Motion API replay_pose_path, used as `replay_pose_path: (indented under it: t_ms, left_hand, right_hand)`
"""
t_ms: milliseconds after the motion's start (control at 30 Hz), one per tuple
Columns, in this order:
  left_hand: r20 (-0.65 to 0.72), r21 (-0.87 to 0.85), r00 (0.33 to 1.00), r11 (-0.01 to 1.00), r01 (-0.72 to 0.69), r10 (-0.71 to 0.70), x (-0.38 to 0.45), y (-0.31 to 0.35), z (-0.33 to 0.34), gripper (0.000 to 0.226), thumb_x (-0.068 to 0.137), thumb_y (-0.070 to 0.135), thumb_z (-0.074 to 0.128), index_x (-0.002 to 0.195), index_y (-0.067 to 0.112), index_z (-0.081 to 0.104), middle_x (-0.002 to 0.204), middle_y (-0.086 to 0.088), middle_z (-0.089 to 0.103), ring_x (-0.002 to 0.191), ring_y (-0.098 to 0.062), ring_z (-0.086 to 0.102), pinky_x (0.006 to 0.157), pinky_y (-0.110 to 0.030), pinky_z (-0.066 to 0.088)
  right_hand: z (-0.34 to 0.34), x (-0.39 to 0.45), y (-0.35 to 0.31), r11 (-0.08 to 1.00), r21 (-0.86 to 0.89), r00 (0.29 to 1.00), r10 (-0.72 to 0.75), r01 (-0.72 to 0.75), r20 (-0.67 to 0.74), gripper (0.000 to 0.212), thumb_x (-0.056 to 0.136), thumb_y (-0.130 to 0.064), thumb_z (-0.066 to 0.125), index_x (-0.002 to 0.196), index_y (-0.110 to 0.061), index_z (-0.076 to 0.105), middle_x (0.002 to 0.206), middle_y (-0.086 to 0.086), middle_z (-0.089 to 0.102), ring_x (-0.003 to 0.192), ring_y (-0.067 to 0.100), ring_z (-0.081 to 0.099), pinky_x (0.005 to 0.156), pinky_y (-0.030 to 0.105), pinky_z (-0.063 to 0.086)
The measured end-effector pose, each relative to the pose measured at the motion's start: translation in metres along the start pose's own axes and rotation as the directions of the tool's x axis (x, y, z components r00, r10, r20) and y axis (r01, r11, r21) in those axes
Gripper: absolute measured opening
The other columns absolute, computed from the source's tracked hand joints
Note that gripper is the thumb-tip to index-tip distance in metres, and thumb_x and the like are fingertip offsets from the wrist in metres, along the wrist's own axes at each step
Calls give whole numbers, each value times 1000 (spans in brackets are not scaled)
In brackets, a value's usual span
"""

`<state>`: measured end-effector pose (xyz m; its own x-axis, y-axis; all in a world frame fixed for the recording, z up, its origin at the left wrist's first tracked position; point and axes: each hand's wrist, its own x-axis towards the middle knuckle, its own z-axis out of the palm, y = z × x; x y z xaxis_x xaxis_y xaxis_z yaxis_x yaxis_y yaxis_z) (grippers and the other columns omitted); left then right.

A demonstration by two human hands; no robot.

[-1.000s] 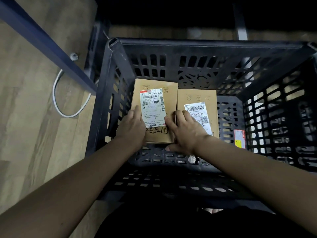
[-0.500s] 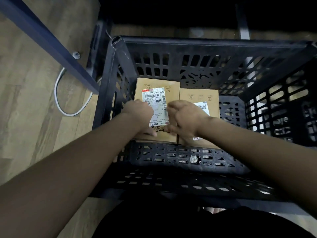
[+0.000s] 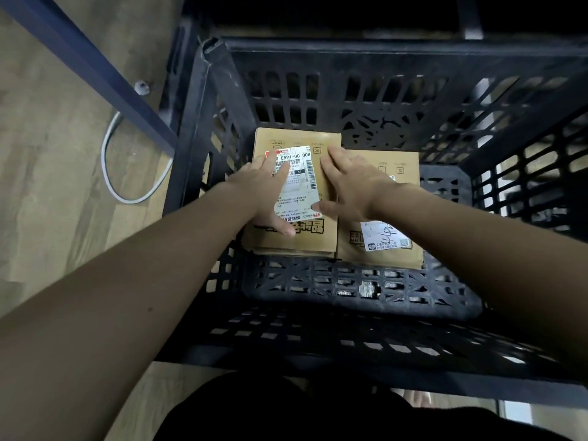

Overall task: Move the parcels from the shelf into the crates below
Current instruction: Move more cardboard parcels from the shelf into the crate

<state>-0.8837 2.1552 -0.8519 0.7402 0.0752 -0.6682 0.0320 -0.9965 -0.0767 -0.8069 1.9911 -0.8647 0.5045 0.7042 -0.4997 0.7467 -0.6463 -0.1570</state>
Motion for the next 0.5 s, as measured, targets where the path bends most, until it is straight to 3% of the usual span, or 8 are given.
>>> replay_pose_path:
  t_ms: [167, 333, 500]
  left_hand:
    - [-87, 61, 996, 998, 26, -21, -19, 14, -2, 123, 69, 70, 63, 150, 5, -3, 156, -20, -8, 144, -32, 4, 117, -39, 10]
    - [-16, 77, 1000, 997, 2, -1, -34, 14, 16, 115, 72, 56, 72, 148, 3, 4, 155, -18, 0, 142, -30, 11, 115, -38, 19]
    - [-21, 66, 1000, 998, 15, -14, -32, 14, 22, 117, 72, 52, 73, 148, 3, -1, 156, -16, -5, 142, -29, 9, 115, -37, 17]
  right_hand:
    - [0, -16, -17, 997, -78, 993, -4, -5, -118, 92, 92, -56, 46, 151, -5, -1, 159, 14, -3, 147, 28, 0, 120, 38, 5]
    - [22, -31, -19, 999, -18, 999, -32, 33, 39, 87, 95, -54, 38, 151, -8, -11, 159, 11, -12, 147, 23, -8, 120, 36, 0]
    - [22, -30, -16, 999, 19, 999, -31, 30, 41, 86, 96, -54, 37, 151, -9, -12, 159, 9, -16, 147, 21, -11, 118, 34, -3]
